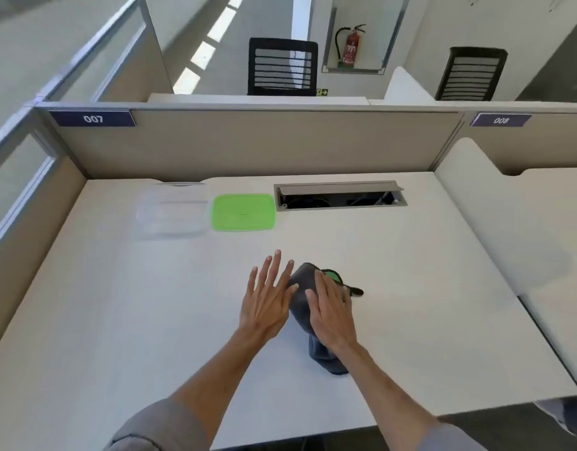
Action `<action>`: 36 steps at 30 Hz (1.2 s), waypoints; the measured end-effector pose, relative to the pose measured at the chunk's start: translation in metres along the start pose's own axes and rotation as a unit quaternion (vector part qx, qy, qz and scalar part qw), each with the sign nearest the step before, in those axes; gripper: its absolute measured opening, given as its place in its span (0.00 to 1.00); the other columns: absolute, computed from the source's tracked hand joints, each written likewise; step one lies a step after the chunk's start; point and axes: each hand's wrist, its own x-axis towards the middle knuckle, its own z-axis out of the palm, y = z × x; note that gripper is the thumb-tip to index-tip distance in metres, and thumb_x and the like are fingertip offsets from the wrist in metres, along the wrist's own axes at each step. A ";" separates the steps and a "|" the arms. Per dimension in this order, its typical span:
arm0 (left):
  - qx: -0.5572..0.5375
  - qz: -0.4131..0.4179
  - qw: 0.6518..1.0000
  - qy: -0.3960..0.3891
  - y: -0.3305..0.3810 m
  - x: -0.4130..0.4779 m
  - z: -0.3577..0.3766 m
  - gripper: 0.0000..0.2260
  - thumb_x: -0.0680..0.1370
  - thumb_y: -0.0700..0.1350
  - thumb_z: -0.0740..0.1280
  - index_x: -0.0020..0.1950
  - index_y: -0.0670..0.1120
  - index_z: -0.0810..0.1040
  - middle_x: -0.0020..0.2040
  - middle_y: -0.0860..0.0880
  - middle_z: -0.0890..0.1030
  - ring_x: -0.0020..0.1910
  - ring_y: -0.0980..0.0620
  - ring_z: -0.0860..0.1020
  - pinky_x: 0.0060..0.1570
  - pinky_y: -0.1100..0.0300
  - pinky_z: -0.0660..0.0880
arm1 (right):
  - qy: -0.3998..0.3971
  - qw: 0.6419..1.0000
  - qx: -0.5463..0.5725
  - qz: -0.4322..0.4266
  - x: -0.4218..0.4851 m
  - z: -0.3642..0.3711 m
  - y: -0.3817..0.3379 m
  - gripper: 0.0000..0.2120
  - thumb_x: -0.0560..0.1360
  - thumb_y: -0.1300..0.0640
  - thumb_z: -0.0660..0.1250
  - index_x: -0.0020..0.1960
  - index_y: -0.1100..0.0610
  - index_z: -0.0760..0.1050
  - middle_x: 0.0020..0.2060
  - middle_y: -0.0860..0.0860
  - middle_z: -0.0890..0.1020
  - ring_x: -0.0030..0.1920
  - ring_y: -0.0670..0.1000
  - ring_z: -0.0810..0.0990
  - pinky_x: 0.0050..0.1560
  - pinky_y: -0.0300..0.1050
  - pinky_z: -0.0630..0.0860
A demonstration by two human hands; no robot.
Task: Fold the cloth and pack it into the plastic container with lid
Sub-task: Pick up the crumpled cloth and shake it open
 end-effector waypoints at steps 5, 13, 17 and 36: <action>0.011 0.011 0.999 -0.041 0.003 -0.013 0.020 0.30 0.90 0.62 0.40 0.88 0.55 0.62 0.91 0.47 0.52 0.89 0.44 0.57 0.86 0.41 0.54 | 0.009 0.993 0.078 0.089 -0.004 -0.021 0.035 0.22 0.90 0.45 0.52 0.73 0.52 0.78 0.72 0.50 0.81 0.72 0.54 0.78 0.76 0.53 0.70; 0.028 0.021 0.998 -0.056 -0.006 -0.022 0.032 0.30 0.90 0.62 0.41 0.88 0.54 0.63 0.90 0.47 0.59 0.87 0.43 0.63 0.83 0.41 0.54 | -0.014 0.990 0.010 0.140 0.041 -0.024 0.072 0.17 0.86 0.51 0.60 0.71 0.53 0.79 0.67 0.54 0.83 0.69 0.60 0.78 0.66 0.57 0.74; 0.031 0.022 0.998 -0.049 -0.005 -0.018 0.030 0.30 0.90 0.62 0.42 0.88 0.53 0.65 0.88 0.46 0.64 0.86 0.44 0.65 0.82 0.42 0.55 | -0.080 0.987 -0.020 0.141 0.063 -0.022 0.072 0.21 0.86 0.48 0.61 0.77 0.53 0.74 0.72 0.55 0.79 0.75 0.60 0.72 0.71 0.58 0.70; -0.301 0.111 0.944 -0.076 0.041 0.080 -0.089 0.36 0.70 0.38 0.64 0.80 0.51 0.74 0.77 0.48 0.80 0.78 0.46 0.73 0.80 0.50 0.68 | -0.005 0.993 -0.002 -0.114 0.058 -0.154 -0.025 0.06 0.82 0.50 0.72 0.57 0.42 0.86 0.44 0.46 0.77 0.46 0.53 0.80 0.51 0.53 0.77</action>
